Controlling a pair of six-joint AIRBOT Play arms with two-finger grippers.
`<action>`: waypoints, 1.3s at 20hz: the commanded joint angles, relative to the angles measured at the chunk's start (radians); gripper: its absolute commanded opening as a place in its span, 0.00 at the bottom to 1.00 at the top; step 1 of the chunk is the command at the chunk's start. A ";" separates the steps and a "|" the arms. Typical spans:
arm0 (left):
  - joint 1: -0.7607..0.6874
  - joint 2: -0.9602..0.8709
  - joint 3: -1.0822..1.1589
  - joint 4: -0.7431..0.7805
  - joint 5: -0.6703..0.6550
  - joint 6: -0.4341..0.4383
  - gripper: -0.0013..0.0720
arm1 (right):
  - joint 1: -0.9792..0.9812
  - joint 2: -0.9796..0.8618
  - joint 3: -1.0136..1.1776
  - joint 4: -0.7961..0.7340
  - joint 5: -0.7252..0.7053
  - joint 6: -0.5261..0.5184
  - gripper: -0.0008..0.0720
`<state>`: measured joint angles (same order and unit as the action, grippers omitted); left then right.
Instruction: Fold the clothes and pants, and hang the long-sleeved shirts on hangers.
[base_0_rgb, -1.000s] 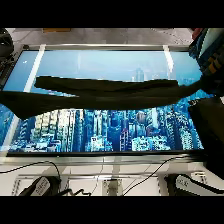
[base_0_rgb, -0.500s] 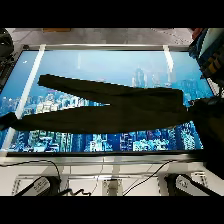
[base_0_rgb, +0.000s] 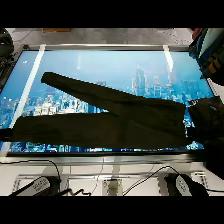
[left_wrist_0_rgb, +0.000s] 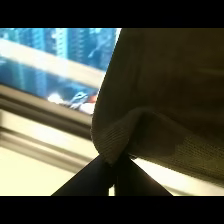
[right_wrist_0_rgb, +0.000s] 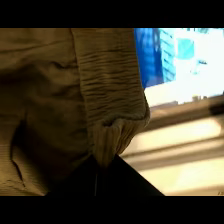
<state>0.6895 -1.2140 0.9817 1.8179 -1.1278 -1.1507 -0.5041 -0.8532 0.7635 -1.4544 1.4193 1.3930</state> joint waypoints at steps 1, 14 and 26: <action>0.001 -0.003 0.001 0.068 -0.003 0.029 0.04 | -0.001 0.044 -0.043 -0.017 0.053 0.008 0.06; 0.000 -0.002 0.001 0.089 0.002 0.021 0.96 | 0.000 0.044 -0.029 -0.029 -0.053 0.004 0.95; -0.129 -0.002 0.043 0.090 0.064 -0.054 0.96 | -0.001 -0.527 0.364 0.108 -0.285 -0.134 0.57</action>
<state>0.5892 -1.2163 1.0153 1.9076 -1.0817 -1.2007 -0.5049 -1.2205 1.0084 -1.4452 1.0756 1.3628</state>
